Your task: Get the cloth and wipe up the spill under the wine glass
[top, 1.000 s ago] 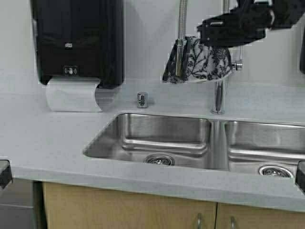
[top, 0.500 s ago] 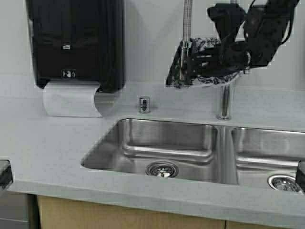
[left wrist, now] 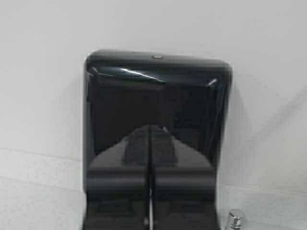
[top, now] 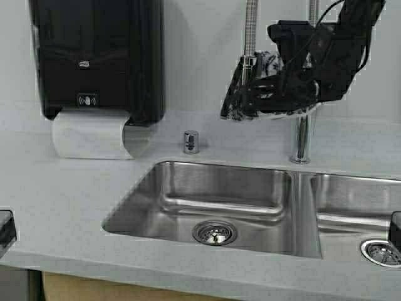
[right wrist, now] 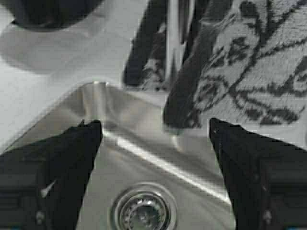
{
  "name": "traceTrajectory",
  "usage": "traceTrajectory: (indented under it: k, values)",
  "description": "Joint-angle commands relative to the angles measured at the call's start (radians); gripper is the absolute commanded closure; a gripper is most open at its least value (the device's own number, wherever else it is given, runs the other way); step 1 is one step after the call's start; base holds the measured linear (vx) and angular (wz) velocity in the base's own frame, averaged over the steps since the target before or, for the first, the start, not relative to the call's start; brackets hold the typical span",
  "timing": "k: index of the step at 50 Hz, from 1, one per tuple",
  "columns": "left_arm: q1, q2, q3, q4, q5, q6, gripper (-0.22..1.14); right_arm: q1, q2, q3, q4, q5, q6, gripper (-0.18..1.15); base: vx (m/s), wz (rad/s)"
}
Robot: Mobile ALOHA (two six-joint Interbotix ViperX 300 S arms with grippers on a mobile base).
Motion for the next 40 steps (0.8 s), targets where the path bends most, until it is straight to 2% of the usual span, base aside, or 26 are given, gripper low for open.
traceTrajectory:
  k: [1, 23, 28, 33, 40]
  values:
    - [0.002, 0.005, -0.012, -0.003, -0.003, 0.002, 0.90, 0.002, -0.002, -0.032, 0.008, -0.011, 0.000, -0.03, 0.06, 0.01]
    - [0.002, 0.005, -0.012, -0.003, -0.003, 0.002, 0.90, -0.040, 0.054, -0.091, 0.009, -0.011, 0.002, -0.03, 0.04, 0.00]
    - [0.002, 0.005, -0.011, -0.003, -0.003, 0.002, 0.90, -0.046, 0.060, -0.097, 0.009, -0.011, 0.003, 0.01, 0.01, 0.00]
    - [0.002, 0.005, -0.011, -0.003, -0.003, 0.003, 0.90, -0.046, 0.060, -0.103, 0.006, -0.009, 0.002, 0.14, 0.00, 0.00]
    - [0.002, 0.005, -0.011, -0.003, -0.003, 0.003, 0.90, -0.046, 0.066, -0.112, 0.005, -0.011, 0.002, 0.49, 0.00, 0.00]
